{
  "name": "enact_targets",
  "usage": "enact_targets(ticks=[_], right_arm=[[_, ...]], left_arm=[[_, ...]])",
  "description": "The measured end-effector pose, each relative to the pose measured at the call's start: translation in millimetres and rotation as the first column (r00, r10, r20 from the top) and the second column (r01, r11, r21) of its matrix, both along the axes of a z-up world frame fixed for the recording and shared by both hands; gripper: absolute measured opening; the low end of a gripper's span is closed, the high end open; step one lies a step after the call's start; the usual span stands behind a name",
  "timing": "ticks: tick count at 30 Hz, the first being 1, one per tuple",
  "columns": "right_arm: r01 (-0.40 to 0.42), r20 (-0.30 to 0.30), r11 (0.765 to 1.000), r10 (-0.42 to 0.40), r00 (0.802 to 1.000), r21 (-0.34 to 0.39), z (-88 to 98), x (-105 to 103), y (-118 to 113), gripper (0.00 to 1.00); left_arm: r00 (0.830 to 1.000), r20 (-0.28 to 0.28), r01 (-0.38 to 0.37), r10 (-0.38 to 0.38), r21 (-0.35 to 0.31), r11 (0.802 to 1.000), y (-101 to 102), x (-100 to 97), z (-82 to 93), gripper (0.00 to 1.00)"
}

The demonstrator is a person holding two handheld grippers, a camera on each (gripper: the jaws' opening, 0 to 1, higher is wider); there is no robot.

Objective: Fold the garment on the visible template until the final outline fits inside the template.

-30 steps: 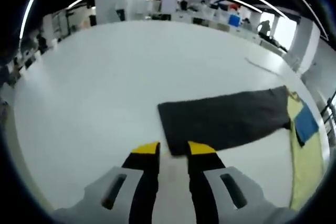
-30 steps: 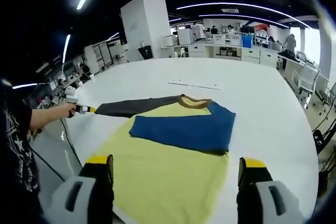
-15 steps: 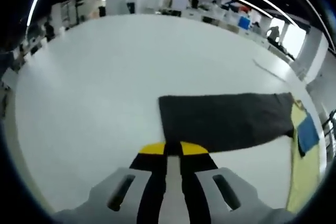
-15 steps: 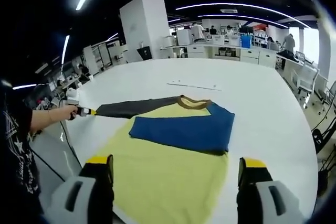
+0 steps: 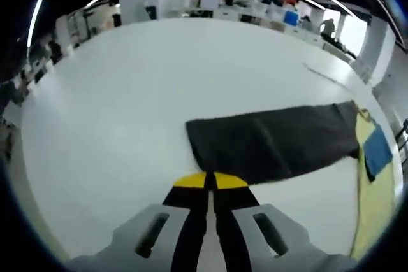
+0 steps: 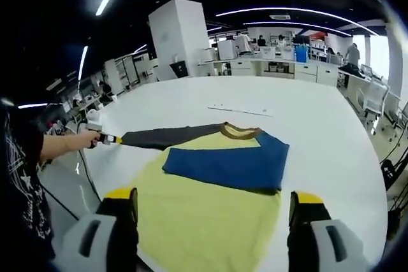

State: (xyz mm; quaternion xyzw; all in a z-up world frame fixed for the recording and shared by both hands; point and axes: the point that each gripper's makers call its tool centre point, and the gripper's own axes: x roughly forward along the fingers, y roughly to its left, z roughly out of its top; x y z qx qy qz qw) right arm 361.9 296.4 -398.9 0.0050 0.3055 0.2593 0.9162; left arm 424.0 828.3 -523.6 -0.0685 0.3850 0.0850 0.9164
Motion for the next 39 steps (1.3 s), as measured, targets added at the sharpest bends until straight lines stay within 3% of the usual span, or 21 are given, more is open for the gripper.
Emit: enact_targets(ticks=[5,11,13,16,18,19,23,31,32,33,34,36,37,38,39], right_arm=[[-0.009,0.004,1.0,0.009,1.0,-0.013,0.8,-1,-2,0.99],[-0.011,0.002,1.0,0.011,1.0,-0.016,0.0,-3,-3,0.99],[-0.012,0.004,1.0,0.012,1.0,-0.014,0.0,-4,-3,0.99],[-0.022,0.003,1.0,0.022,1.0,-0.015,0.0,-6,-1,0.99],[-0.034,0.0,0.999,0.034,0.999,-0.02,-1.3,-8,-1,0.99],[-0.039,-0.006,0.999,0.039,0.999,-0.022,-2.1,-9,0,0.99],[-0.051,-0.008,0.998,0.051,0.999,-0.023,-2.6,-11,1,0.99],[-0.053,-0.009,0.998,0.052,0.999,-0.016,-3.6,-14,2,0.99],[-0.054,-0.01,0.998,0.054,0.998,-0.018,-4.0,-15,1,0.99],[-0.054,-0.011,0.998,0.054,0.999,-0.018,-4.4,-15,1,0.99],[-0.052,-0.01,0.999,0.052,0.999,-0.016,-4.9,-15,0,0.99],[-0.05,-0.012,0.999,0.05,0.999,-0.008,-6.3,-16,-1,0.99],[-0.049,-0.012,0.999,0.049,0.999,-0.007,-6.5,-17,-1,0.99],[-0.049,-0.013,0.999,0.049,0.999,-0.005,-6.8,-18,-1,0.99],[-0.05,-0.013,0.999,0.05,0.999,-0.004,-7.3,-19,-1,0.99]], left_arm=[[0.999,0.039,0.03,-0.03,-0.001,1.0,-2,18.0,11.0,0.0],[0.989,0.106,0.106,-0.107,0.022,0.994,-31,35.0,40.8,0.0],[0.983,0.125,0.133,-0.135,0.024,0.991,-28,43.8,41.5,0.0],[0.975,0.144,0.166,-0.167,0.019,0.986,-43,53.1,54.0,0.0],[0.956,0.128,0.248,-0.264,0.128,0.96,-52,58.1,60.4,0.0],[0.953,0.132,0.255,-0.271,0.131,0.958,-58,59.5,63.2,0.0],[0.939,0.179,0.286,-0.294,0.07,0.956,-82,69.9,74.0,0.0],[0.916,0.202,0.345,-0.348,0.051,0.937,-116,75.9,84.4,0.0],[0.913,0.218,0.353,-0.345,0.0,0.936,-131,77.1,83.2,0.0],[0.912,0.218,0.357,-0.348,-0.002,0.934,-132,77.1,83.2,0.0],[0.896,0.246,0.376,-0.369,0.02,0.926,-136,89.3,88.9,0.0],[0.889,0.257,0.387,-0.378,0.013,0.922,-139,92.9,91.4,0.0],[0.888,0.263,0.376,-0.378,0.059,0.925,-138,93.6,98.3,0.0],[0.898,0.253,0.377,-0.361,-0.015,0.926,-157,82.8,97.6,0.0],[0.894,0.26,0.384,-0.366,-0.02,0.923,-161,83.1,100.0,0.0]])
